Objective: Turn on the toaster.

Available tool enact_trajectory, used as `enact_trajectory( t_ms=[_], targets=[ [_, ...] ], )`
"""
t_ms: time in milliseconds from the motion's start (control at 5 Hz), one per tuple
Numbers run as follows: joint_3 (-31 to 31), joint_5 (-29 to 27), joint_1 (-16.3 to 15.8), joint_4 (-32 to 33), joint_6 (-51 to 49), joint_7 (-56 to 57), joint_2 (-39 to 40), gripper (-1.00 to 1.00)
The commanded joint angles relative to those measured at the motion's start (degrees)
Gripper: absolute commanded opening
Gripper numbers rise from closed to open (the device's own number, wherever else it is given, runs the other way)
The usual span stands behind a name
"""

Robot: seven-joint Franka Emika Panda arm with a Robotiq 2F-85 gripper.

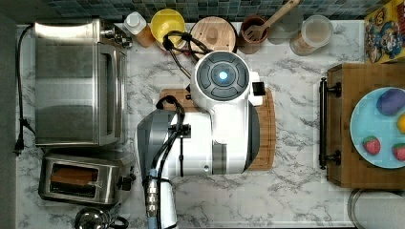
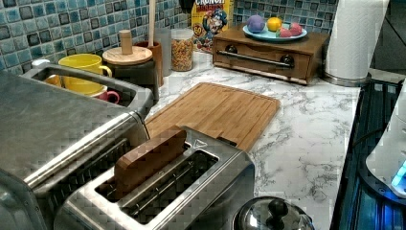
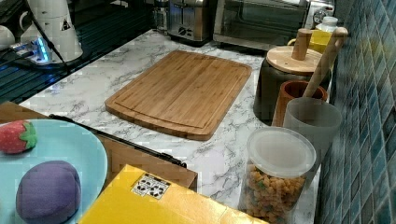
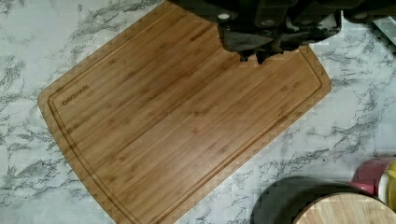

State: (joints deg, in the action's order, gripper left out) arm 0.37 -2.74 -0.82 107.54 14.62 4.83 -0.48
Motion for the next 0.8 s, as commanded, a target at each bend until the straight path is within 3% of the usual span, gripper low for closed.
enact_trajectory(
  t_ms=[200,800],
  targets=[
    [0.1,0.0,-0.2,0.0,0.2,1.2,-0.1,-1.0],
    [4.8,-6.3,-3.5,15.4,7.3,11.9,-9.3,-1.0]
  ],
)
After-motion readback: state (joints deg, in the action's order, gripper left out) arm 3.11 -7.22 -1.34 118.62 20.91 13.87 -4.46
